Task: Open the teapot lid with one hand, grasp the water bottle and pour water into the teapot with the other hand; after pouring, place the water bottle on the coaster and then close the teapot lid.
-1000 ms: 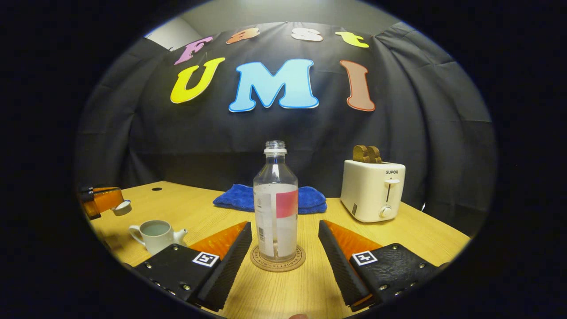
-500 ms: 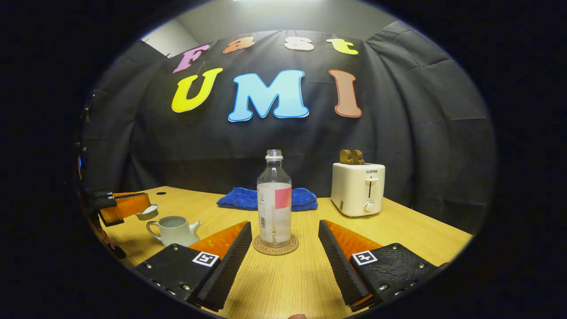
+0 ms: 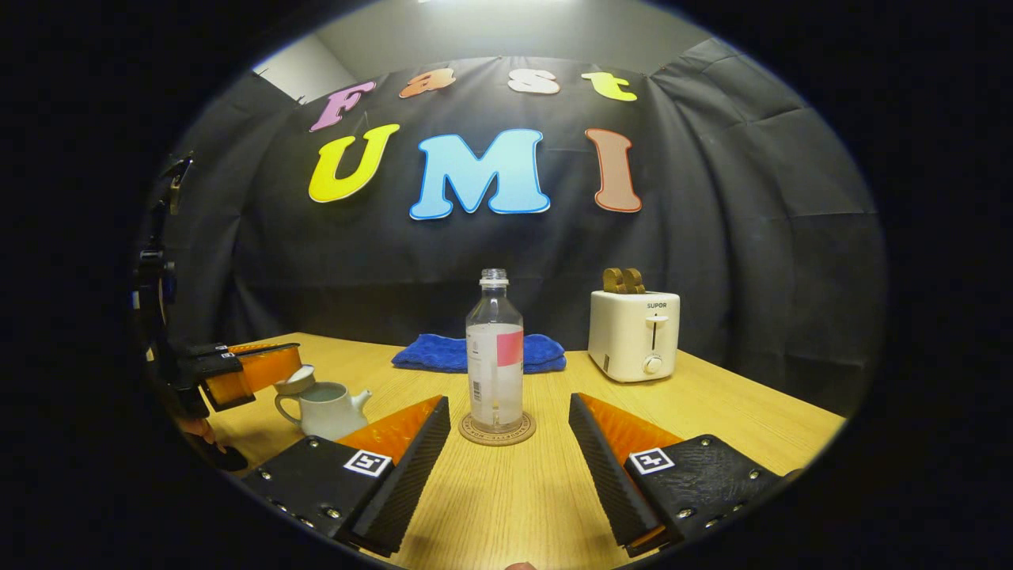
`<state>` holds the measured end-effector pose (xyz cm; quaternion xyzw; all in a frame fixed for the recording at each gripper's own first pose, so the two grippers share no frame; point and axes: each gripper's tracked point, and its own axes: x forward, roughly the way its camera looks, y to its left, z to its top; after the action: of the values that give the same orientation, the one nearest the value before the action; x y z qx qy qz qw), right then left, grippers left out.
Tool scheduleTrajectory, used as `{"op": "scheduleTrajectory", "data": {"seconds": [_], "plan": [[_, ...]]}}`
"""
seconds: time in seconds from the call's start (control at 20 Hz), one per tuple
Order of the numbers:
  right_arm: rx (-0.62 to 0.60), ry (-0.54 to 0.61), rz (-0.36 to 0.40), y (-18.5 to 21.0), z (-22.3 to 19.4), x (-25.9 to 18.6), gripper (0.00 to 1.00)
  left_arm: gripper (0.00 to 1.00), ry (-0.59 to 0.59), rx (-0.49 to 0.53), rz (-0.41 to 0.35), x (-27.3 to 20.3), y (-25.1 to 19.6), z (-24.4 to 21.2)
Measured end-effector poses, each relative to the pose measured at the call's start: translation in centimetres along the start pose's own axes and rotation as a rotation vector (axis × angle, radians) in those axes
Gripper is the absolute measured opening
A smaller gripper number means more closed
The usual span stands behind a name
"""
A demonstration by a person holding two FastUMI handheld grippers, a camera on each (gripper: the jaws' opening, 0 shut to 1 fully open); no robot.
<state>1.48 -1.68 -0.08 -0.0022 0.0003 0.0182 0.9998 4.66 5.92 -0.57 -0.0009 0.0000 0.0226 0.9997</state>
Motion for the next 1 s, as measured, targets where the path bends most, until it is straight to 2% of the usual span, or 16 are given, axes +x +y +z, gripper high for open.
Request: {"op": "scheduleTrajectory", "data": {"seconds": [0.8,1.0], "plan": [[0.000,0.000,0.017,0.1,0.0,0.0,0.93,0.14,0.015,0.005,-0.054,2.2,-3.1,-0.1],[-0.001,0.000,0.017,0.2,0.0,0.0,0.93,0.14,0.021,0.003,-0.040,2.2,-3.0,-0.2]]}}
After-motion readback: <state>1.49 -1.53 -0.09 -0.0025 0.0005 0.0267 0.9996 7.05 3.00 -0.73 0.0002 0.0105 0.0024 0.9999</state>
